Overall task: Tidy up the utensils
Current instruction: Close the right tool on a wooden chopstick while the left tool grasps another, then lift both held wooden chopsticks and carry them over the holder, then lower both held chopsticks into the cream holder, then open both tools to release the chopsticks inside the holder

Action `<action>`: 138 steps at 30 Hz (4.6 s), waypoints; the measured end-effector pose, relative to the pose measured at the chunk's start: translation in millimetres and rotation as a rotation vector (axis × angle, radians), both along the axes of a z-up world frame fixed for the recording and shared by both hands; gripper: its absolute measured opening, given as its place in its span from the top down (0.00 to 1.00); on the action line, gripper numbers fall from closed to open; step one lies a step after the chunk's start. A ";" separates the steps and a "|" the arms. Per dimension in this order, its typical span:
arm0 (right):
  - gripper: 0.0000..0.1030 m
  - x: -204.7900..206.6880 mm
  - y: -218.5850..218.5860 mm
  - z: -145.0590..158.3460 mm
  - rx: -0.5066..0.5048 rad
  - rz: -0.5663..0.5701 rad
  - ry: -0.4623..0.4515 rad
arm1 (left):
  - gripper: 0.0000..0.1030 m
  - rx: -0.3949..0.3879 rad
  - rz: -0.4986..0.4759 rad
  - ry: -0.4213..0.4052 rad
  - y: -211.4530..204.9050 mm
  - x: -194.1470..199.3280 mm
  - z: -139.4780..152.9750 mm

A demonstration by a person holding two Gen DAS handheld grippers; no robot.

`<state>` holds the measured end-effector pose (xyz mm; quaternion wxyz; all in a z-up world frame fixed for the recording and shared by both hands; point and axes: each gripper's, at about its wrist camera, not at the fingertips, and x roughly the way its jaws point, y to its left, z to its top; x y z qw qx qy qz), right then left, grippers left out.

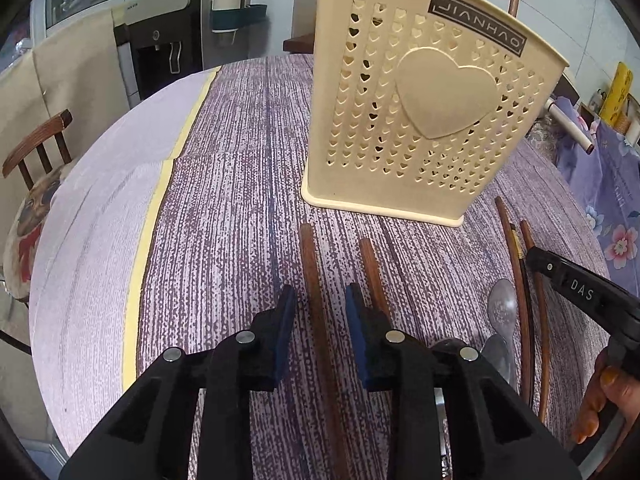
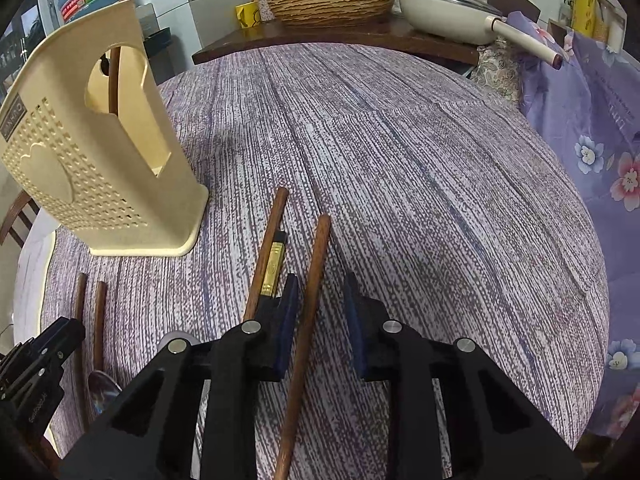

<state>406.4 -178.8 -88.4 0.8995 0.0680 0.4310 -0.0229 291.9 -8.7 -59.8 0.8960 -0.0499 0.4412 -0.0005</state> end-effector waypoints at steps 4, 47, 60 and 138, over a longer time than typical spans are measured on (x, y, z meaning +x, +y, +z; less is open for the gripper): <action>0.80 5.4 0.1 -1.0 -0.013 -0.012 -0.005 | 0.77 0.024 0.008 -0.004 -1.7 4.0 -0.2; 0.92 -23.5 -24.4 38.5 0.225 0.057 -0.182 | 0.92 -0.021 0.026 -0.111 1.7 -5.1 39.1; 0.93 -80.7 -40.5 130.6 0.230 0.223 -0.389 | 0.92 -0.075 -0.051 -0.298 12.3 -37.7 119.4; 0.43 -50.5 20.0 193.5 0.154 0.220 -0.597 | 0.34 -0.050 0.017 -0.485 15.9 -11.9 160.9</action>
